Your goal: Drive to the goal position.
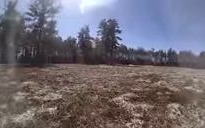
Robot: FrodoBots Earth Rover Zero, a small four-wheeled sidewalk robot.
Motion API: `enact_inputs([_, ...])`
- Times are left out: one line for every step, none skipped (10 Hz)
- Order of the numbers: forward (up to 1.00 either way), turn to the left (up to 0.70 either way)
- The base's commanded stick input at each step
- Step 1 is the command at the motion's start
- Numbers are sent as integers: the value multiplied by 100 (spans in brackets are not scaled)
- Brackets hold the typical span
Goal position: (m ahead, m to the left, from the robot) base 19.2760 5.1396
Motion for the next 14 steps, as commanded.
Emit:
enact_inputs([70,0])
enact_inputs([70,0])
enact_inputs([70,0])
enact_inputs([70,0])
enact_inputs([70,0])
enact_inputs([70,0])
enact_inputs([70,0])
enact_inputs([70,0])
enact_inputs([70,0])
enact_inputs([70,0])
enact_inputs([70,0])
enact_inputs([70,0])
enact_inputs([70,0])
enact_inputs([70,0])
